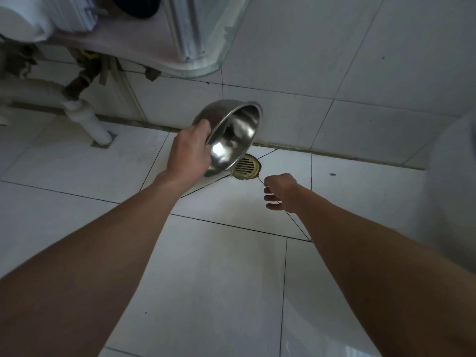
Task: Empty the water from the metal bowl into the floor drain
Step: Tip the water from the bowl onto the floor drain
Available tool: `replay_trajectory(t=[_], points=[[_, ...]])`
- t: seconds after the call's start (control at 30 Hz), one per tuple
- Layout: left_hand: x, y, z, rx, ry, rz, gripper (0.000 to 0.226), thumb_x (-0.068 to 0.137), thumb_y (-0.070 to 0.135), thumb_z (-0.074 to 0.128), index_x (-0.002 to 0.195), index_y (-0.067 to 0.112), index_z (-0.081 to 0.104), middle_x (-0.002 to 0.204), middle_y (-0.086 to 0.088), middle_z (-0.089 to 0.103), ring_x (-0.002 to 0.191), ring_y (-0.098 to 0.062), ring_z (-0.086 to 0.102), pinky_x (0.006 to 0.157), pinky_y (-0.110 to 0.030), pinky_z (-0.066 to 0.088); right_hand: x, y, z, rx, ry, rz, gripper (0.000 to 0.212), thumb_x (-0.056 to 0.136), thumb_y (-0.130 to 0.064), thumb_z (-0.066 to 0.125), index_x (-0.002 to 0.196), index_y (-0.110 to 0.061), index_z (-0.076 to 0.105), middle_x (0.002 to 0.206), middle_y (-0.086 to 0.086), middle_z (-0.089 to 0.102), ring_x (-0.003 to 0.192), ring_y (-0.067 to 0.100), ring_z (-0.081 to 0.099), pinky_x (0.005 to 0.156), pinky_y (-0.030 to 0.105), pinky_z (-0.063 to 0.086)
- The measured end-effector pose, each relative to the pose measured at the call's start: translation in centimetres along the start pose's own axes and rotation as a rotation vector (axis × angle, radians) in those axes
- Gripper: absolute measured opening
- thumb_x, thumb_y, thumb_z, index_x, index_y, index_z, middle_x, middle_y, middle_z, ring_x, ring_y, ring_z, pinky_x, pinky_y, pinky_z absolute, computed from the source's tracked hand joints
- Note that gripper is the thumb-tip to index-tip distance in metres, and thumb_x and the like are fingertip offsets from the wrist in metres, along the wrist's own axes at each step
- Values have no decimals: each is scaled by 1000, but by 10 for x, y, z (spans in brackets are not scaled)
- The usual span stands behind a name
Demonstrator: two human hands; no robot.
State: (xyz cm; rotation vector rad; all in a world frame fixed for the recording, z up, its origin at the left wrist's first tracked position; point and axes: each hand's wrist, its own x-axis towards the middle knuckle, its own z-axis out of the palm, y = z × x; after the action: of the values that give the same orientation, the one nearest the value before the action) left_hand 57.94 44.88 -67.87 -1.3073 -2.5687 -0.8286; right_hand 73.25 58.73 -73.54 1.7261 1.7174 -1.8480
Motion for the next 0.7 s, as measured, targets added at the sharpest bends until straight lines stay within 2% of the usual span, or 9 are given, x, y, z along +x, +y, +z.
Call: replay_trajectory(t=[0.13, 0.23, 0.43, 0.53, 0.7], points=[[-2, 7, -4, 78, -17, 112, 17, 80, -13, 63, 91, -3, 55, 85, -26, 65, 74, -44, 61, 62, -39, 38, 1, -1, 0, 13, 5, -3, 29, 98, -10, 50, 121, 3, 61, 105, 13, 60, 88, 25, 60, 69, 37, 55], [-3, 10, -5, 135, -38, 130, 17, 82, -14, 61, 94, -3, 56, 88, -26, 65, 76, -48, 61, 61, -42, 39, 1, -1, 0, 24, 7, -2, 21, 98, -10, 50, 112, 0, 61, 105, 12, 60, 90, 25, 61, 73, 39, 56], [-2, 12, -7, 153, -41, 121, 17, 83, -13, 60, 98, -3, 57, 92, -27, 65, 80, -50, 62, 64, -46, 43, 0, -2, 0, 32, 2, -10, 22, 98, -11, 50, 112, 1, 62, 105, 12, 60, 91, 26, 60, 77, 40, 56], [-2, 12, -7, 146, -28, 125, 18, 83, -12, 61, 98, -3, 57, 92, -26, 66, 80, -49, 63, 62, -41, 37, 0, -2, 0, 35, -4, -9, 20, 98, -12, 50, 110, 0, 61, 106, 12, 60, 91, 26, 60, 78, 40, 56], [-2, 11, -7, 113, 25, 101, 17, 82, -11, 62, 95, -3, 56, 91, -26, 66, 79, -47, 62, 63, -37, 32, 0, -3, 0, 26, -13, -13, 31, 99, -13, 50, 122, 3, 62, 105, 11, 60, 91, 25, 60, 76, 39, 56]])
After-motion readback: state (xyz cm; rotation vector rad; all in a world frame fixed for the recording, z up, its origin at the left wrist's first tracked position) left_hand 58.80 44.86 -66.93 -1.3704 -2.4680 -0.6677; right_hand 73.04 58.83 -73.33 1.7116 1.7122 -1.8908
